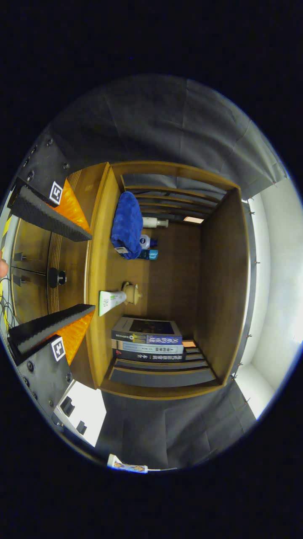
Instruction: Pull open the drawer, take out the items inside it, and place them on the countertop above the cabinet.
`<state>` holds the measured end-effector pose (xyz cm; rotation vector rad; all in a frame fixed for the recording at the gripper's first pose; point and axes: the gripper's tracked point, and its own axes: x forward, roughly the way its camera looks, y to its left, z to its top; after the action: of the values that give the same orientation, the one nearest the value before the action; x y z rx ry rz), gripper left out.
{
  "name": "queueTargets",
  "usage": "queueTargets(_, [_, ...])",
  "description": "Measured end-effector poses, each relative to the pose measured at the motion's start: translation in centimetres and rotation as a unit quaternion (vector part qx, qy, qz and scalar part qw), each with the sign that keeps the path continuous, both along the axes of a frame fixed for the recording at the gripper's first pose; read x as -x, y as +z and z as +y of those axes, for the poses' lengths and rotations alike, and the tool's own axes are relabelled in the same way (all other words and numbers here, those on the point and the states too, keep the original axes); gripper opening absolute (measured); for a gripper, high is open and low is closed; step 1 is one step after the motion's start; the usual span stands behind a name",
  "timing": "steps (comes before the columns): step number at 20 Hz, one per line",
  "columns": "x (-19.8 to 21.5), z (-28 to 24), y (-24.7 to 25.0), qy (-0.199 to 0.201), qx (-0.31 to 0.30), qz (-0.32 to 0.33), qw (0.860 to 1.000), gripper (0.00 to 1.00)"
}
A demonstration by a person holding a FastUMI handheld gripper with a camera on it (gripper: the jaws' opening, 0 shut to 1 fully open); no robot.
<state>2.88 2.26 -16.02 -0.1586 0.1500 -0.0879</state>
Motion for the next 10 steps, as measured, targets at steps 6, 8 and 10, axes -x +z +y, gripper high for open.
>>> queueTargets(6, [5.5, 1.5, 5.1, 0.008, 0.021, -0.023, 0.999, 0.98])
queueTargets(8, [6.9, 1.5, 6.1, 0.007, 0.024, -0.024, 0.999, 0.98])
queueTargets(10, [8.5, 1.6, 7.4, 0.009, 0.027, -0.036, 0.999, 0.98])
